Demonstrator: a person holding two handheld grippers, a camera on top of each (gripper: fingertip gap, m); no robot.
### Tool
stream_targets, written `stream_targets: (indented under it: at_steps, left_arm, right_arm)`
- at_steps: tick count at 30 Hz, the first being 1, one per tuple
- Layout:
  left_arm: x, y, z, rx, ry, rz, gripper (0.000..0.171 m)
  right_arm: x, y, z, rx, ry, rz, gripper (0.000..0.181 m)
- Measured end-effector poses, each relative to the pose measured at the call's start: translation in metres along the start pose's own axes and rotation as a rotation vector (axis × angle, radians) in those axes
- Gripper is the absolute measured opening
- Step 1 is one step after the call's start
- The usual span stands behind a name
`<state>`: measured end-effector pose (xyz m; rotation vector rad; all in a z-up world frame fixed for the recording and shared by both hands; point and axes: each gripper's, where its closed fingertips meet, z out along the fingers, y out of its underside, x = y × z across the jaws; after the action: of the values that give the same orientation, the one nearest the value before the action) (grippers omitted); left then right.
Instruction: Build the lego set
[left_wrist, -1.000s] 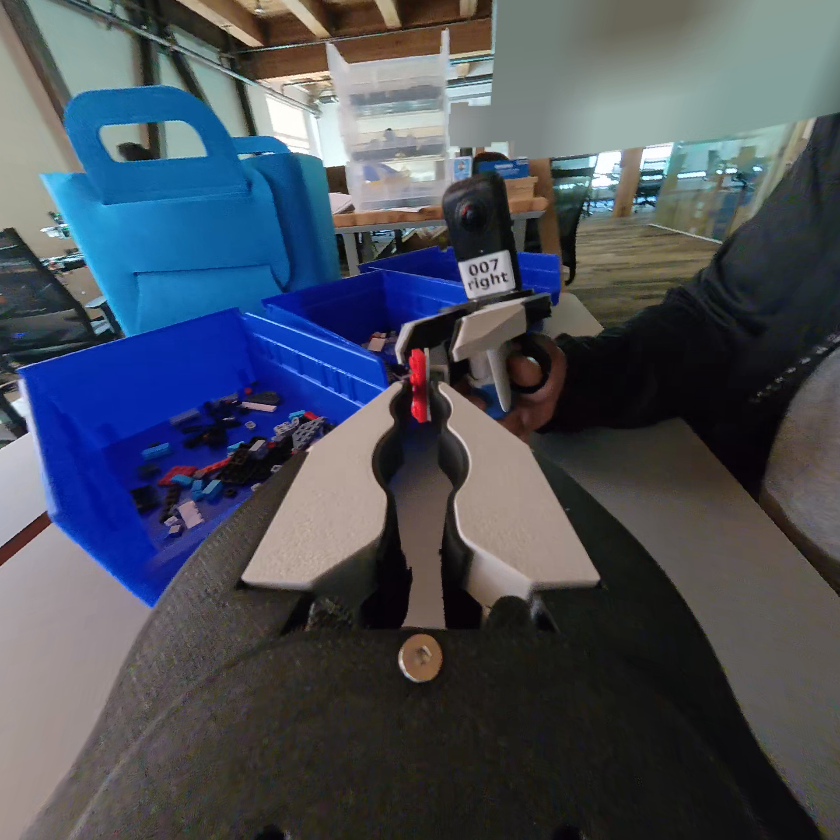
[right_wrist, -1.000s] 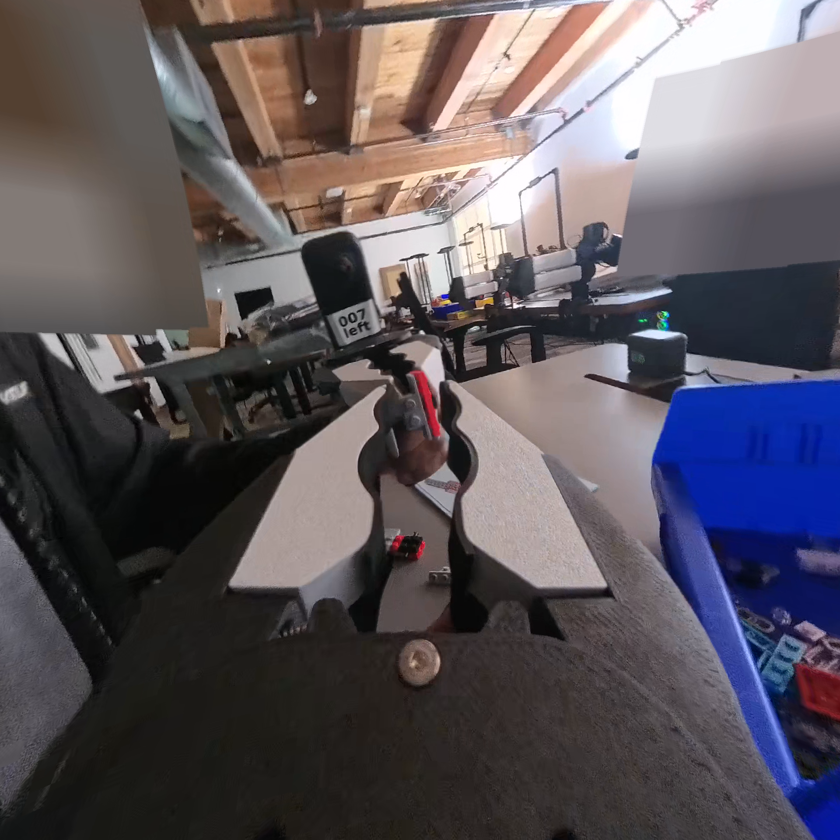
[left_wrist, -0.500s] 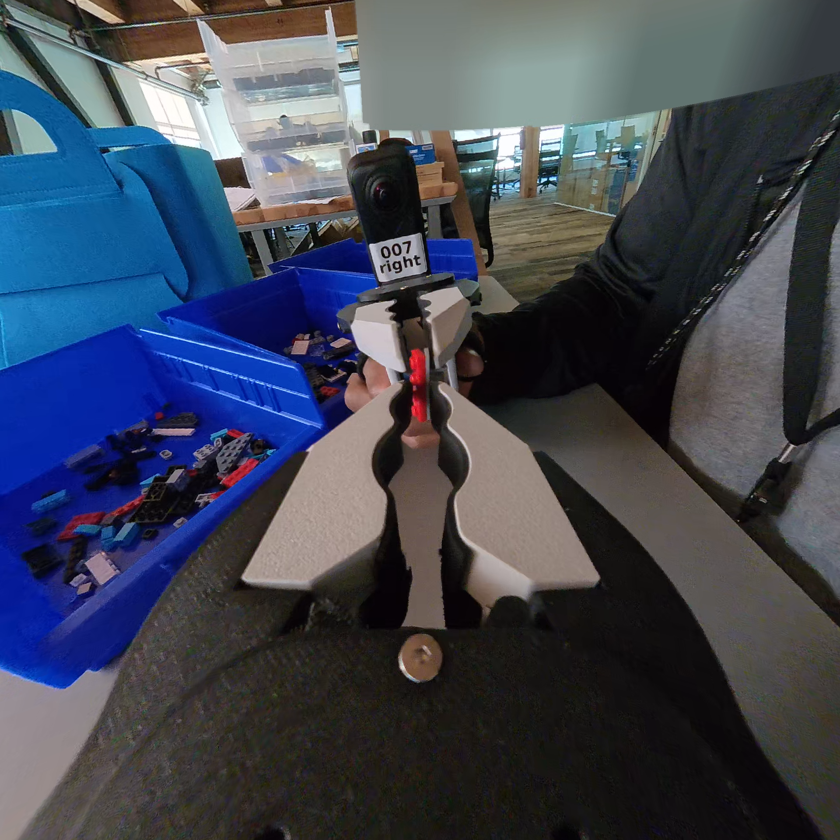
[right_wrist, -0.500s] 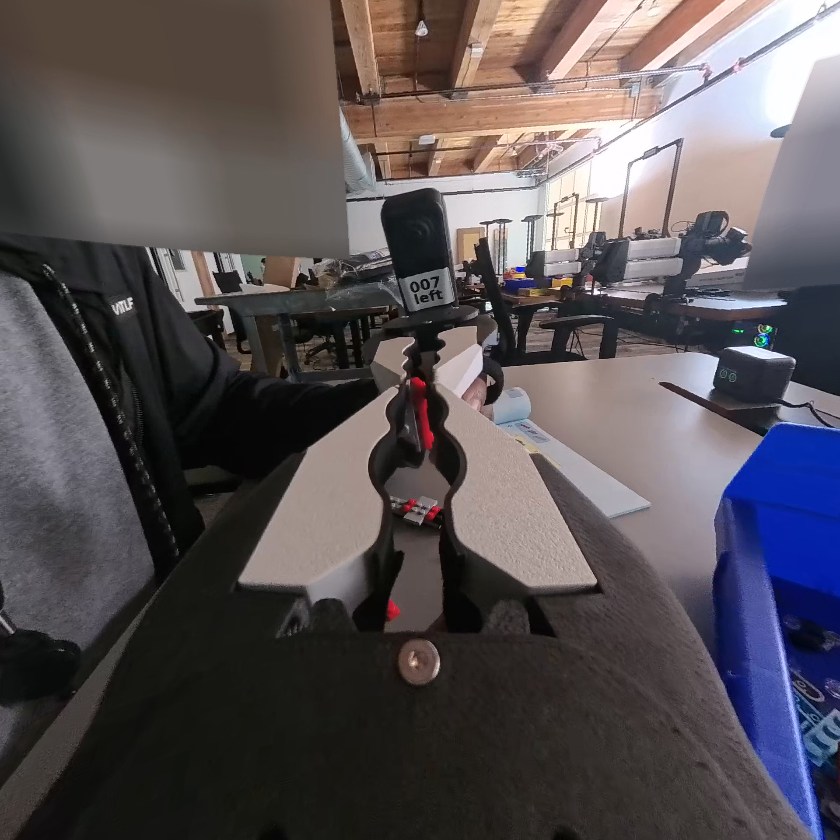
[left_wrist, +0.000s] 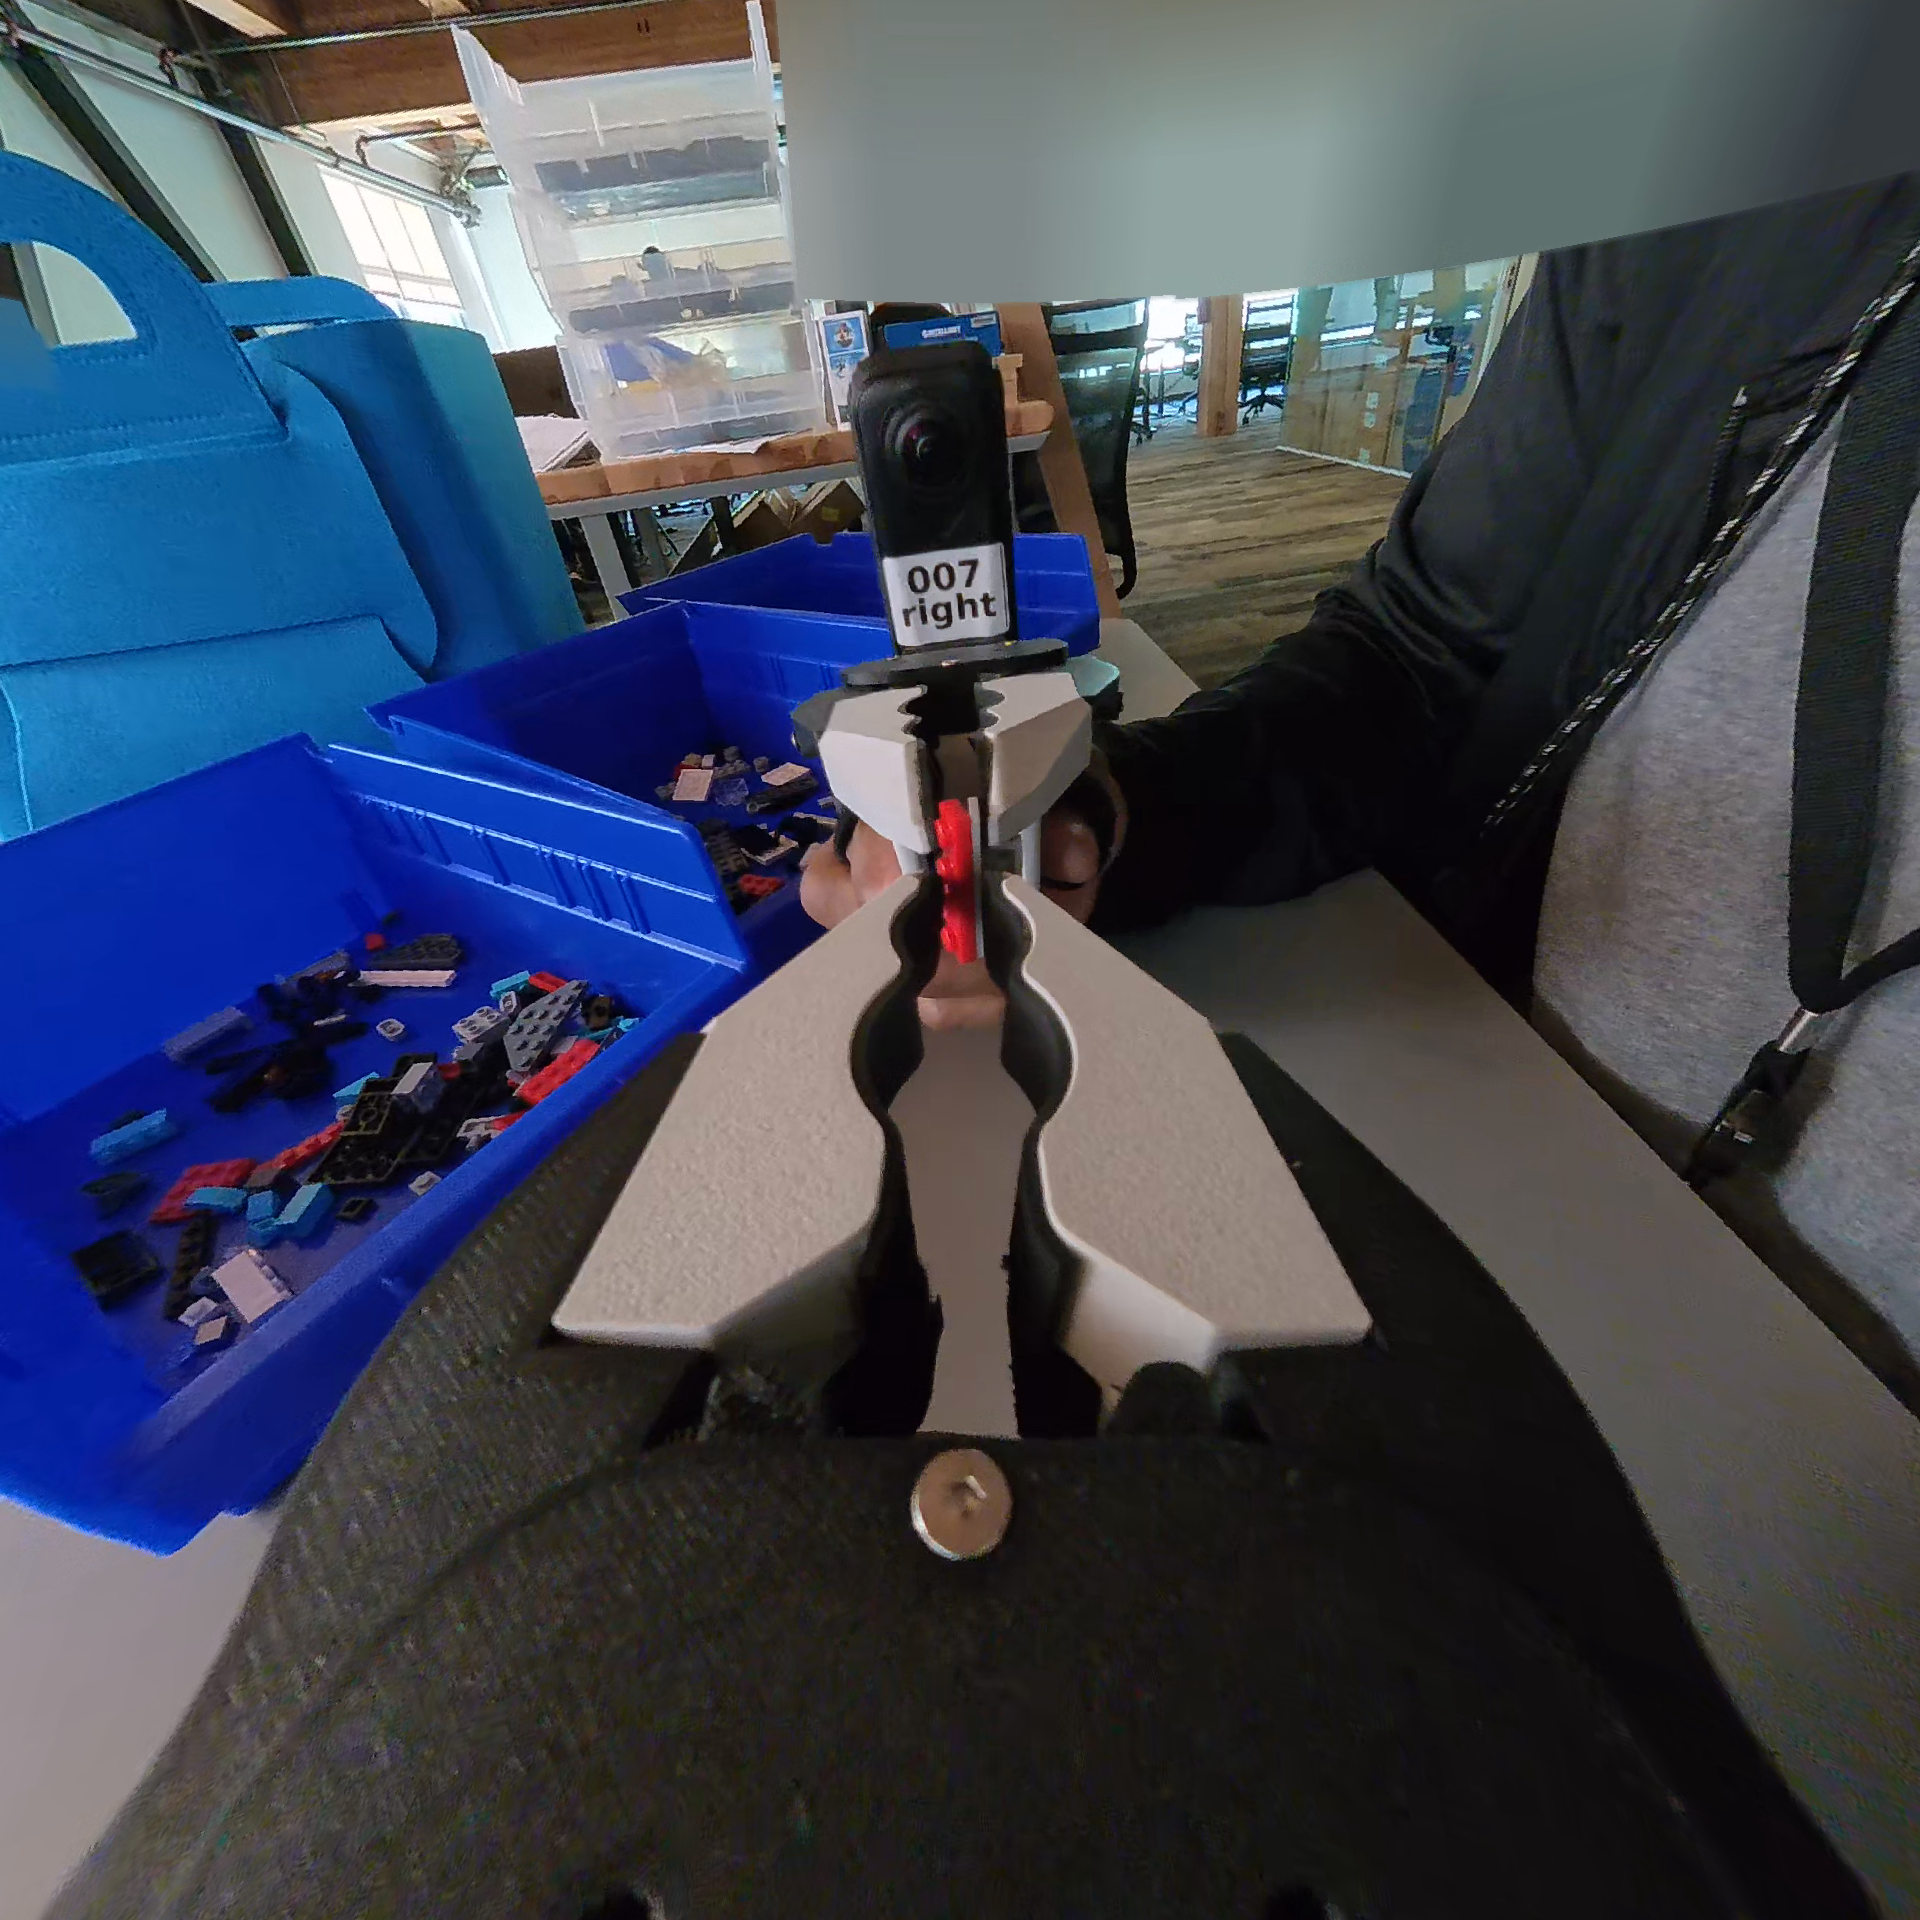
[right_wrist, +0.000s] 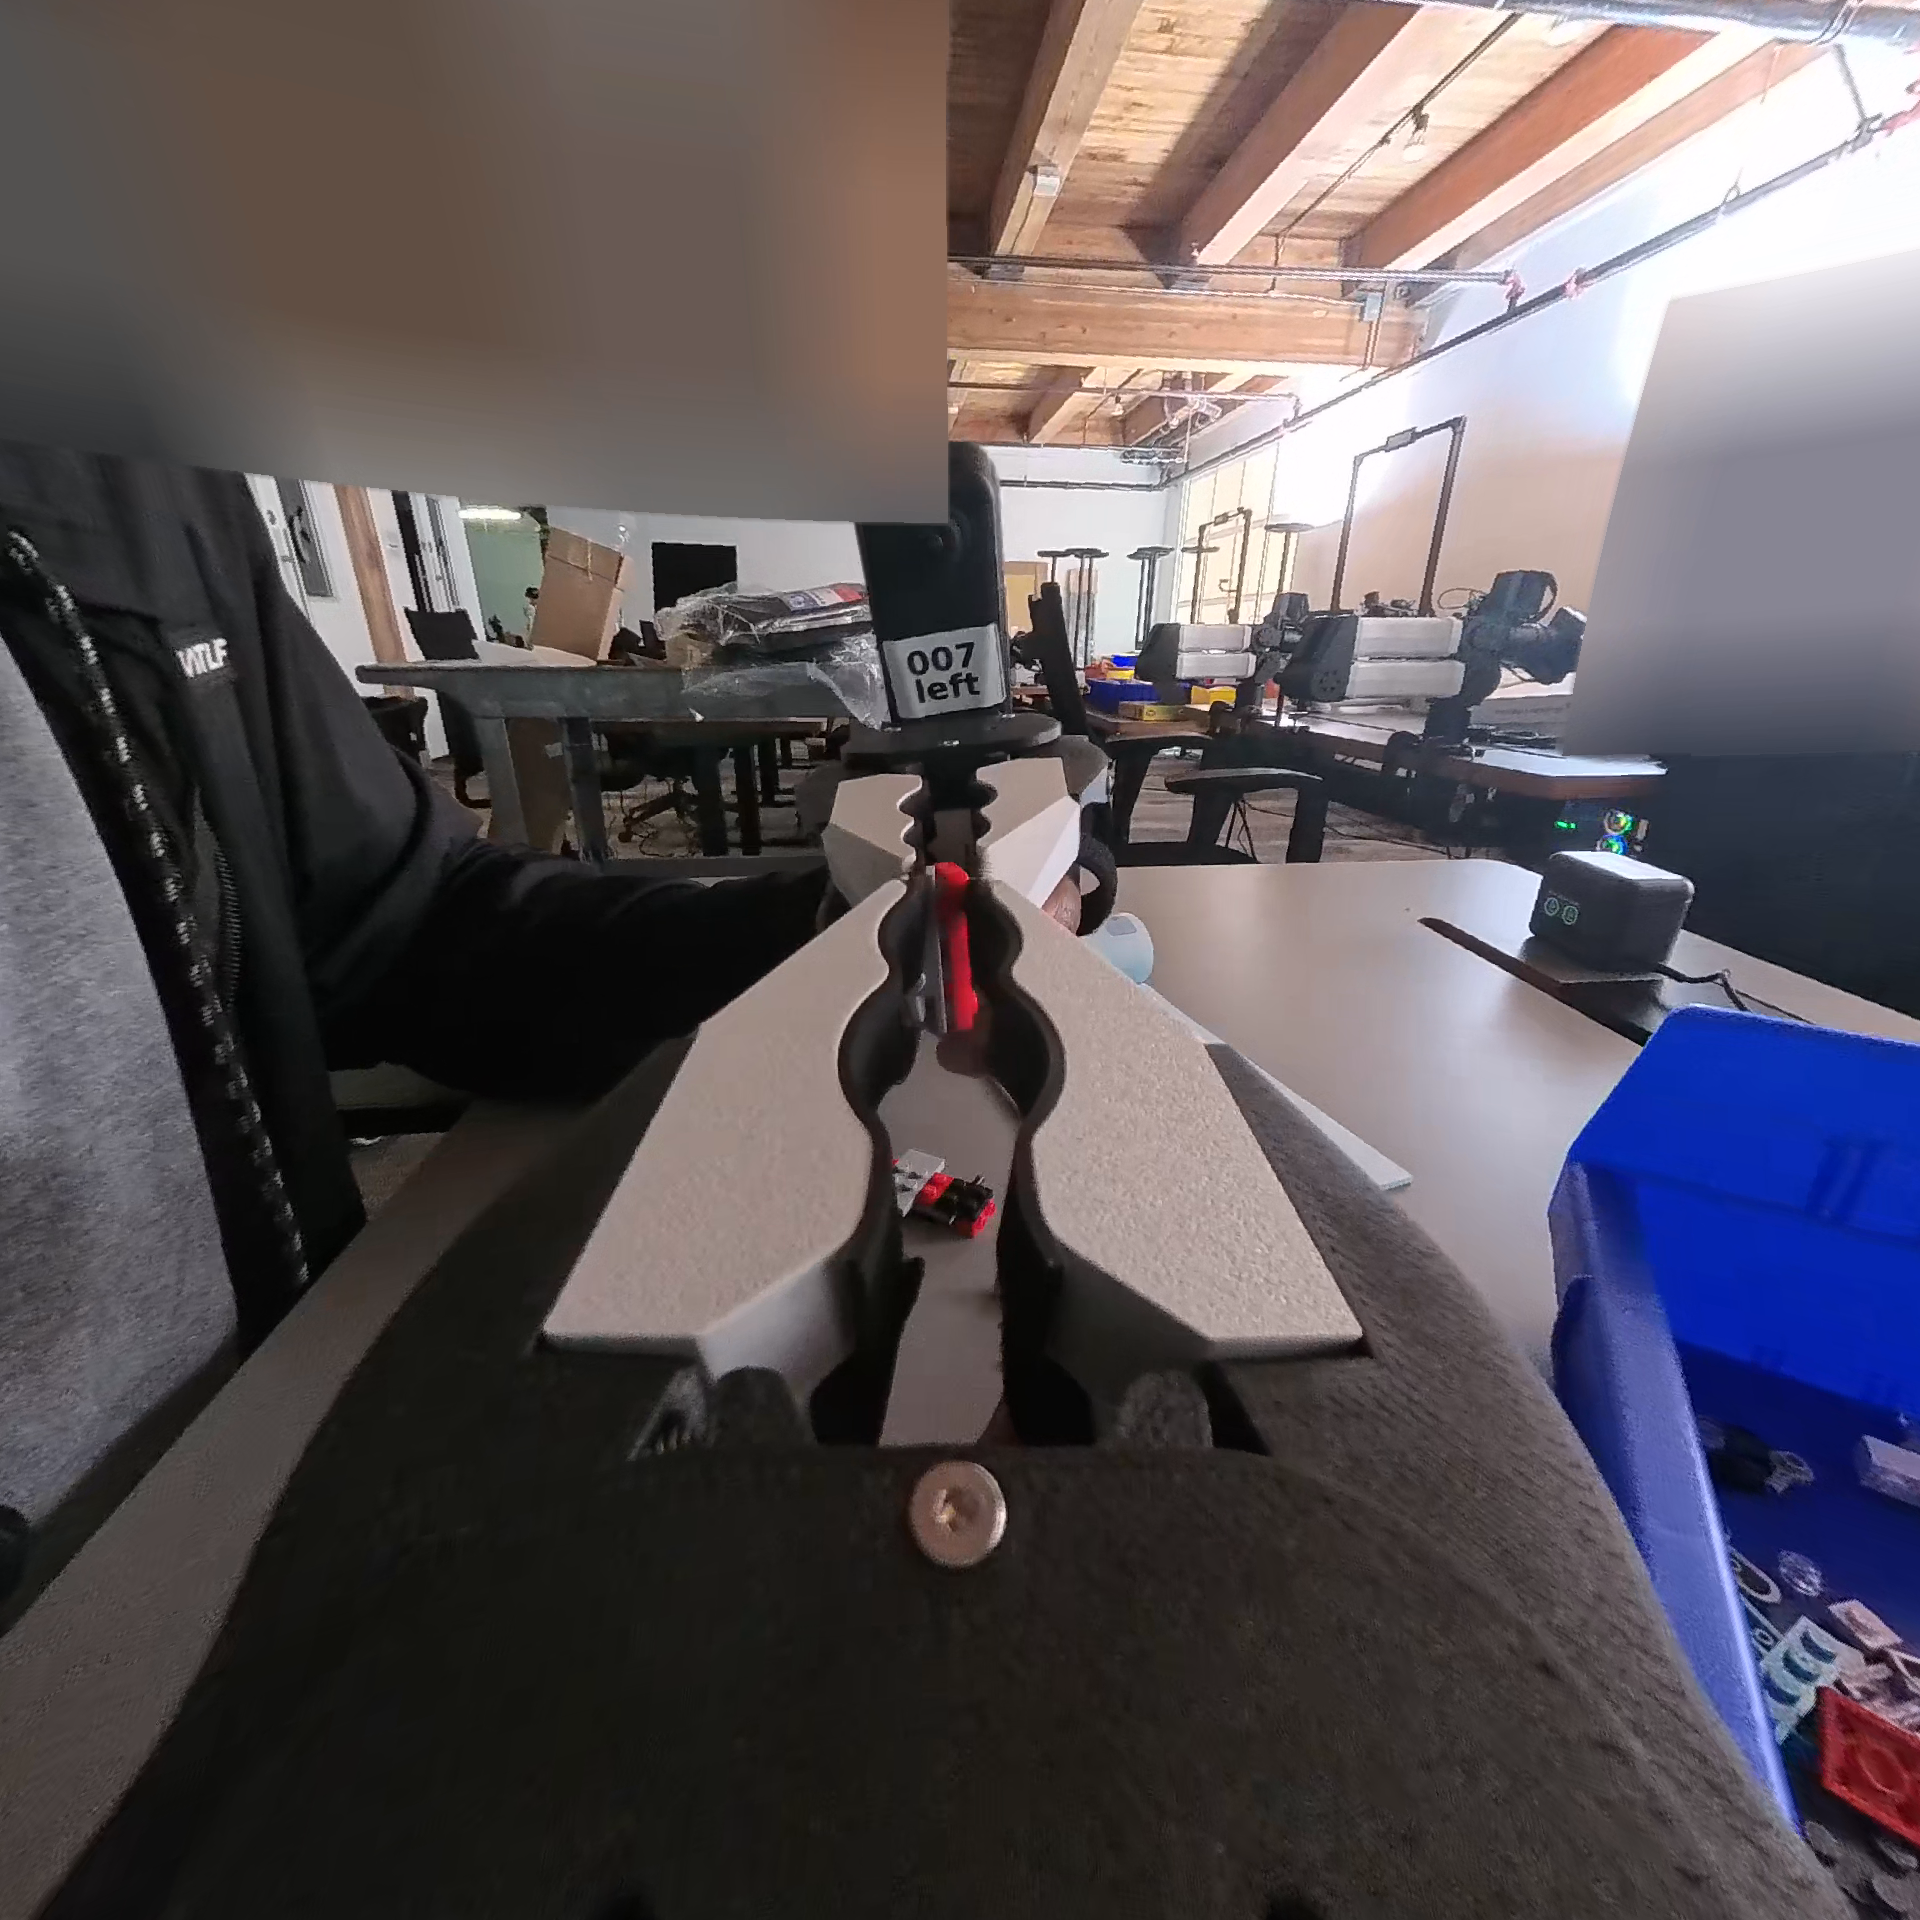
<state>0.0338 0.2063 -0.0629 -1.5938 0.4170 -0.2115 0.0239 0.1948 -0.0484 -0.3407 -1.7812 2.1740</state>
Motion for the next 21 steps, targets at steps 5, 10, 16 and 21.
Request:
stream_targets:
  at_steps: [5, 10, 16, 21]
  left_arm:
    - [0.0005, 0.0004, -0.0006, 0.003, 0.010, -0.011, 0.005]
    - [0.0040, 0.0002, -0.0005, 0.011, 0.042, -0.040, 0.005]
    - [0.0062, -0.0013, -0.0010, 0.031, 0.074, -0.084, 0.005]
    - [0.0008, -0.0028, -0.0003, 0.049, 0.071, -0.166, 0.009]
  right_arm:
    - [-0.0002, 0.0004, 0.0008, 0.007, 0.001, 0.009, 0.010]
    - [-0.0031, 0.0005, 0.0008, 0.016, -0.026, 0.038, 0.010]
    - [-0.0051, -0.0005, 0.0015, 0.034, -0.045, 0.076, 0.010]
    - [0.0028, -0.0035, -0.0004, 0.063, -0.004, 0.081, 0.010]
